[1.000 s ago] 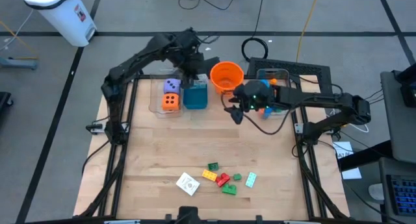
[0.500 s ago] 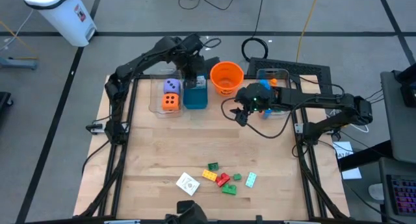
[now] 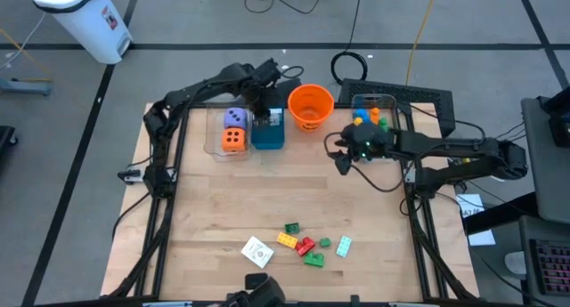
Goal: Pick & Place Toys
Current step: Put the black deck of cards into the blue bin
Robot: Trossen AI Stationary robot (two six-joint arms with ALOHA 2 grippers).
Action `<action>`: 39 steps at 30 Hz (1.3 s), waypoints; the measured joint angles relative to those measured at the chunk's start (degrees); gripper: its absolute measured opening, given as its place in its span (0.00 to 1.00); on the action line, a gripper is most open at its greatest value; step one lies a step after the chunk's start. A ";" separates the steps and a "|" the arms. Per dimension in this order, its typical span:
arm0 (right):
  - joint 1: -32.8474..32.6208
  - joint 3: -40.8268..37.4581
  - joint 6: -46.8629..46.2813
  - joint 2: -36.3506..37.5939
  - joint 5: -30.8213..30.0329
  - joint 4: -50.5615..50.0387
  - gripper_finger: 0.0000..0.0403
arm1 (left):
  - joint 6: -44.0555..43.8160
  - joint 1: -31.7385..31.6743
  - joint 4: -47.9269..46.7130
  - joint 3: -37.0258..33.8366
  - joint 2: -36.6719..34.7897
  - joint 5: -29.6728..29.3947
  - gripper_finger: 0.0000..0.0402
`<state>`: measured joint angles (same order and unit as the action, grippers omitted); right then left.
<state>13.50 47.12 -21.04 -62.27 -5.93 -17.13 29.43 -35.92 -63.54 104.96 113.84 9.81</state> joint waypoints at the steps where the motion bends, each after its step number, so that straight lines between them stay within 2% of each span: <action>1: 0.00 -0.85 -0.98 0.66 -0.01 -0.41 0.59 | 0.39 0.00 0.45 -0.33 0.00 -0.01 0.22; 7: 0.00 -3.01 -3.65 2.75 -0.02 -0.31 0.59 | 2.21 -0.22 2.84 -2.36 0.00 -0.83 0.22; 26: 0.02 -3.15 -3.20 2.77 -2.90 -0.52 0.59 | 1.35 -1.07 10.62 -9.05 0.00 -0.76 0.22; 39: 0.02 -3.15 -3.17 2.77 -3.06 -0.52 0.59 | 0.68 -0.96 14.37 -10.93 0.00 0.77 0.22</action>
<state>13.52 43.97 -24.21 -59.51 -8.99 -17.65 30.11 -36.88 -49.17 94.03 113.84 10.58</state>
